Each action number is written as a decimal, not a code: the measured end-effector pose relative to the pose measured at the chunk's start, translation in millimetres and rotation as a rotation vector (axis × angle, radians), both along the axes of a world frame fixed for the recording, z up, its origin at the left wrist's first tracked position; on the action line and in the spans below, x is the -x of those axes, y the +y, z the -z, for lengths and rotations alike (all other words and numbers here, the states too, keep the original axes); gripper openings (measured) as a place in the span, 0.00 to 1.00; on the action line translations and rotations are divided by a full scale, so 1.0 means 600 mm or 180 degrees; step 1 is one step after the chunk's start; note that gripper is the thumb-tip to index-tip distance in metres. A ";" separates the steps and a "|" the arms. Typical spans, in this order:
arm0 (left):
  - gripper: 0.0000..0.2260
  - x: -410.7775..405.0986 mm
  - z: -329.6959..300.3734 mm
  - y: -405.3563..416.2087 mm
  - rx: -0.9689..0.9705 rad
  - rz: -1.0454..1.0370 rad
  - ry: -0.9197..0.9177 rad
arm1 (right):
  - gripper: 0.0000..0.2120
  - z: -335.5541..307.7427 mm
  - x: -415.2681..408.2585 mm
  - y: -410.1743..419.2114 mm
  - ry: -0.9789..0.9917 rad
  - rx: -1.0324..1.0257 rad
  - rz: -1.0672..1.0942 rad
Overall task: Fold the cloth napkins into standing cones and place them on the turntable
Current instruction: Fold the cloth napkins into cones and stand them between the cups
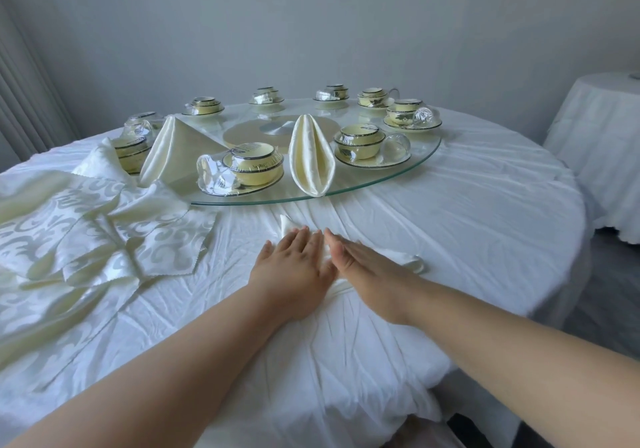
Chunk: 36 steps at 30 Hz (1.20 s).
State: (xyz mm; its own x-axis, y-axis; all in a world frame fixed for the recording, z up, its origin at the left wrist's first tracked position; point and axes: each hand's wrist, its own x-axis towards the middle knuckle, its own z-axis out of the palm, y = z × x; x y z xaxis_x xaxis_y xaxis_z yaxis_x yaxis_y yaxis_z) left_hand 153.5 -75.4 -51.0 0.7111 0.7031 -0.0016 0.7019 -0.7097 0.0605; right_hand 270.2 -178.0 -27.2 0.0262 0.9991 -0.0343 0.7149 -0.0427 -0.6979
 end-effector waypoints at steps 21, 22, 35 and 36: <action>0.30 -0.003 -0.010 -0.005 0.0161 -0.0095 0.0004 | 0.52 -0.061 -0.037 -0.024 -0.1703 -0.0037 0.0056; 0.30 -0.003 -0.009 -0.004 0.0162 -0.0081 -0.0015 | 0.48 -0.064 -0.025 -0.017 -0.1394 -0.0213 -0.0039; 0.26 0.020 -0.015 0.059 0.0082 0.0122 0.0114 | 0.50 -0.001 -0.046 0.002 -0.1606 0.0324 -0.0733; 0.26 0.021 -0.014 0.065 0.0127 0.0127 0.0156 | 0.49 0.002 -0.048 0.003 -0.1662 0.0322 -0.0788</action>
State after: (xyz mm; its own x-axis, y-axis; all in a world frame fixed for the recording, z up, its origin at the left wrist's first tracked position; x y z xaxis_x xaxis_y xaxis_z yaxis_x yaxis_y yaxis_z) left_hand 140.7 -36.5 -42.5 0.7369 0.6729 -0.0644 0.6760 -0.7348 0.0556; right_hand 299.1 -176.3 -28.5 -0.1685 0.9700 -0.1752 0.9602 0.1214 -0.2516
